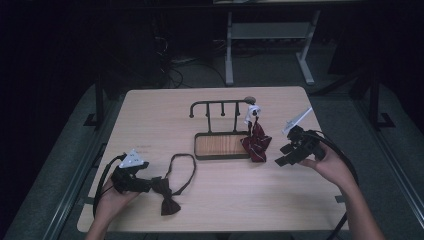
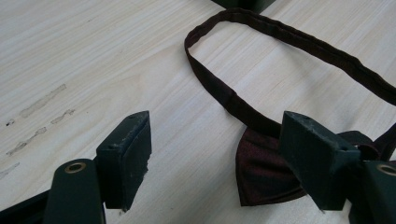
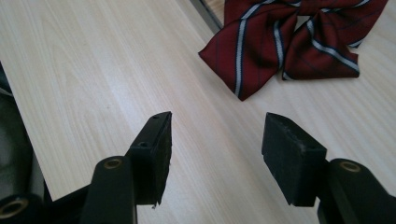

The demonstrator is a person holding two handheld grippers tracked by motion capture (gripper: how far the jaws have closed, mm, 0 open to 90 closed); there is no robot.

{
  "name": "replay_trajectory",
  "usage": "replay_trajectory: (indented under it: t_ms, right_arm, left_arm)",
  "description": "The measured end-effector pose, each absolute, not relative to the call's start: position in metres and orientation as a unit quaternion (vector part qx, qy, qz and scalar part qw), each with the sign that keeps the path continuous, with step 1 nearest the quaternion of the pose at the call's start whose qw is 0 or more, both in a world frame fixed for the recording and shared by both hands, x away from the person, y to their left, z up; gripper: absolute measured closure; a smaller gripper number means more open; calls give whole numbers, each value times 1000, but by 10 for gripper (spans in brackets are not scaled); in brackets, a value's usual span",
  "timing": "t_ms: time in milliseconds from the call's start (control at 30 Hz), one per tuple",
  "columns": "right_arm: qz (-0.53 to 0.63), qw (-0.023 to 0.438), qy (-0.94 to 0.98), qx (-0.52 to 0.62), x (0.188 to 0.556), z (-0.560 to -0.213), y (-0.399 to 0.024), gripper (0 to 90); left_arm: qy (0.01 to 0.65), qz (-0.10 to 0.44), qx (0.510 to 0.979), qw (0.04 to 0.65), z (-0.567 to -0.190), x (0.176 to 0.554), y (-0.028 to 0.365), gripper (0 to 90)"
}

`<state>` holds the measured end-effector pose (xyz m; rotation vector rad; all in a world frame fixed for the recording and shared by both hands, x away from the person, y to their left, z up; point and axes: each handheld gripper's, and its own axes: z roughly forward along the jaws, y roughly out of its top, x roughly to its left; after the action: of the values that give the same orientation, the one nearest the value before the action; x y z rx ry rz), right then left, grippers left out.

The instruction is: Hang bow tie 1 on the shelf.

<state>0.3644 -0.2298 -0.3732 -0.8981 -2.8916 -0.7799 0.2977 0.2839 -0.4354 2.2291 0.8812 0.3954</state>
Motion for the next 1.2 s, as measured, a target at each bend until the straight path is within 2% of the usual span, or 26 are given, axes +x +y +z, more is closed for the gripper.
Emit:
replay_trajectory:
  t_ms: [333,700,967,1200]
  right_arm:
    - [-253,19,-924,-288,351,-391,-233,410]
    - [-266,6,-922,-282,337,-395,-234,387]
    - [-259,8,-925,-278,330,-403,-230,375]
    - [-264,6,-924,-278,327,-404,-235,375]
  left_arm:
    - [327,148,871,336,-427,305,274,262]
    - [323,144,880,318,-418,314,266,263]
    - [309,142,893,296,-406,327,261,312]
    - [318,106,897,289,-401,338,255,333]
